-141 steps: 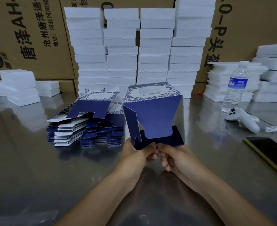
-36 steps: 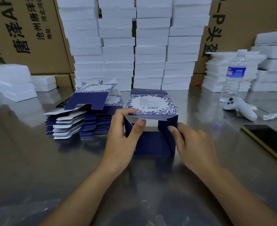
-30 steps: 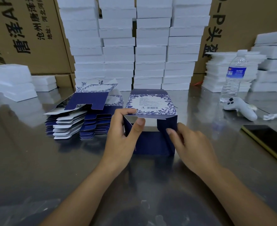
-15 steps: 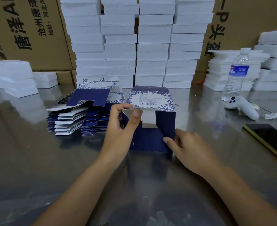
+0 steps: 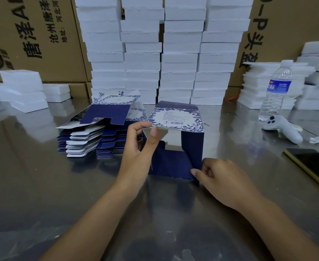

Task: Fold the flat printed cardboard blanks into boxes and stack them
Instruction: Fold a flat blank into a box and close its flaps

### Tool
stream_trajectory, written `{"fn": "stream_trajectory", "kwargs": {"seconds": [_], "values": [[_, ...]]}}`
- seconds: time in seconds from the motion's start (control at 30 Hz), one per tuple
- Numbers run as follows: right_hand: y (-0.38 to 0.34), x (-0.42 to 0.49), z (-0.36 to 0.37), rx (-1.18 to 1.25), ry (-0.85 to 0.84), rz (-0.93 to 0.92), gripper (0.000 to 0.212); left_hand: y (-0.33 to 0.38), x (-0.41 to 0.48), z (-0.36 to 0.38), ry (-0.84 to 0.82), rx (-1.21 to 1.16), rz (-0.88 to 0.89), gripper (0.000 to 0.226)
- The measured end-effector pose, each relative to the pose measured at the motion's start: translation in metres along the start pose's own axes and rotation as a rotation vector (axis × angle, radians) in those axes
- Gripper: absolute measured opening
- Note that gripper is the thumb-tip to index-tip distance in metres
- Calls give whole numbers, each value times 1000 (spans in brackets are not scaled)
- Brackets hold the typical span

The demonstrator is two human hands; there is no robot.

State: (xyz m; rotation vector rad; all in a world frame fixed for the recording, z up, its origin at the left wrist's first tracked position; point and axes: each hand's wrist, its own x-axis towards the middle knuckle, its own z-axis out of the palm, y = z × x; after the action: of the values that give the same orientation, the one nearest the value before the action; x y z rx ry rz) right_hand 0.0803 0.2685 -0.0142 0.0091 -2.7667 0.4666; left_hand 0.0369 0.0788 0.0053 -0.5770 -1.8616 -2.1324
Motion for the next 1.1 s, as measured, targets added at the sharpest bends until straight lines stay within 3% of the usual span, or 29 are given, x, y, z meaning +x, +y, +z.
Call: {"fn": "stream_trajectory", "kwargs": {"seconds": [0.3,0.47,0.67,0.77,0.87,0.93,1.0,1.1], "values": [[4,-2,0,10,-95,-53,32,0,1,-1,9,-39,-13,56],[4,0,-1,113,-80,-27,33,1,0,0,5,-27,3,54],[-4,-4,-3,17,-22,41,38,3,-2,0,-23,5,20,44],[-8,-4,-5,83,102,37,37,-1,-3,0,-52,27,14,46],[-16,-3,-9,393,398,-34,46,-3,-5,1,-115,55,21,46],[-19,-3,-13,457,574,-143,56,-5,-7,2,-155,106,38,47],[-19,-3,-14,425,629,-195,59,-7,-9,3,-205,204,66,55],[-16,-1,-16,376,621,-176,46,-8,-12,3,-283,330,135,72]]}}
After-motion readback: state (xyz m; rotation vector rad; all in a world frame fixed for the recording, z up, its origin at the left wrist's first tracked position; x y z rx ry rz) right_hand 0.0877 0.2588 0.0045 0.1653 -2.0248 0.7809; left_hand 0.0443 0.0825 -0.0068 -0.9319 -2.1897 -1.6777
